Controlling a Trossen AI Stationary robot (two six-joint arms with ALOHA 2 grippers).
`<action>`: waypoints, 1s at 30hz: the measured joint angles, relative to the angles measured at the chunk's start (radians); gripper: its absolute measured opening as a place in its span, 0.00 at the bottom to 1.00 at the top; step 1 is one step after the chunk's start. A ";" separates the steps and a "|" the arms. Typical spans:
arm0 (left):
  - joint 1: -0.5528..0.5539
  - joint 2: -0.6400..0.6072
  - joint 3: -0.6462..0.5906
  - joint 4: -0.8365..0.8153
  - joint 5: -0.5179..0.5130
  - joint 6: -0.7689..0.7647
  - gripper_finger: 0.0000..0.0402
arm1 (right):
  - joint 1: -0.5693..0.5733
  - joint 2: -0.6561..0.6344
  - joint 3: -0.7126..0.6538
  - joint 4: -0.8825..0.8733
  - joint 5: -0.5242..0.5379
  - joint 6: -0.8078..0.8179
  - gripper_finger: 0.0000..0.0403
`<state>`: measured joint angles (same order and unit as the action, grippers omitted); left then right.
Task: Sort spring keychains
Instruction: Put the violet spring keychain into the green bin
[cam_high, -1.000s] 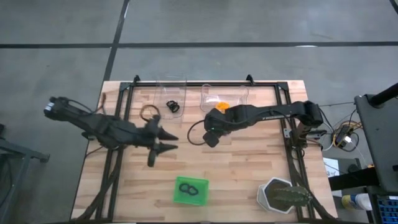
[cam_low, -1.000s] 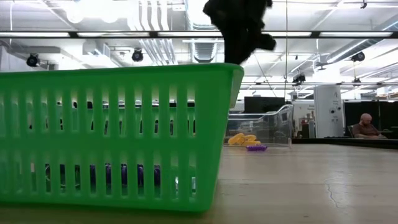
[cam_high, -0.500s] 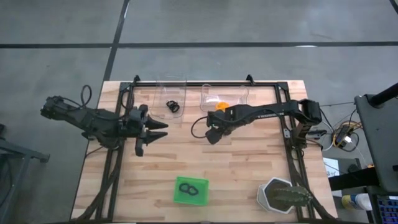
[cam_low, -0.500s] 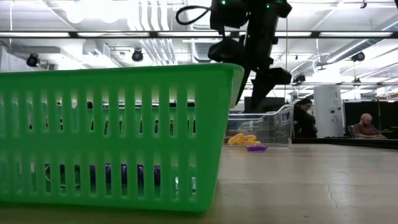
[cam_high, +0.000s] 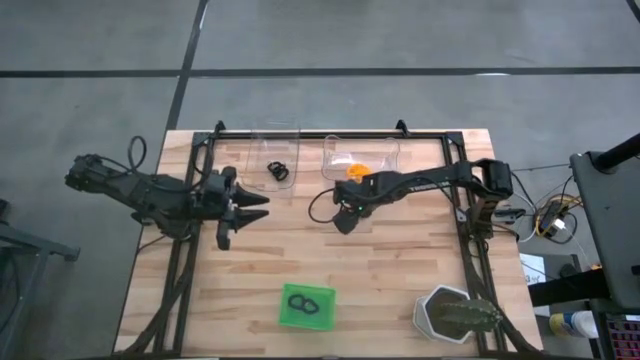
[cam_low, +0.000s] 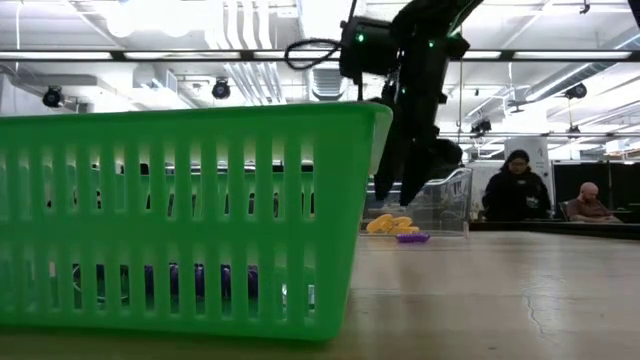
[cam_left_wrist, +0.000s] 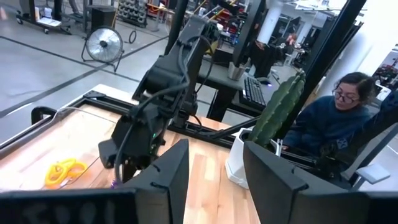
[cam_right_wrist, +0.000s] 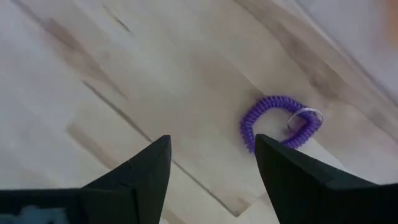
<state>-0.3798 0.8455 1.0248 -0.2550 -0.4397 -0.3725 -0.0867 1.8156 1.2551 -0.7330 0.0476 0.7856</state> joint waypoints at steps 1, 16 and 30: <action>0.000 0.000 0.002 0.001 0.000 0.000 0.36 | -0.001 0.007 -0.004 0.000 0.000 -0.001 0.56; 0.000 0.000 0.003 0.011 -0.007 -0.001 0.36 | -0.037 0.148 -0.004 0.005 -0.048 0.021 0.56; 0.000 -0.001 0.003 0.017 -0.007 -0.002 0.36 | -0.047 0.189 0.060 -0.049 -0.102 -0.035 0.06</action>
<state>-0.3801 0.8444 1.0283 -0.2382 -0.4469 -0.3740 -0.1333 2.0041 1.3153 -0.7821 -0.0545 0.7511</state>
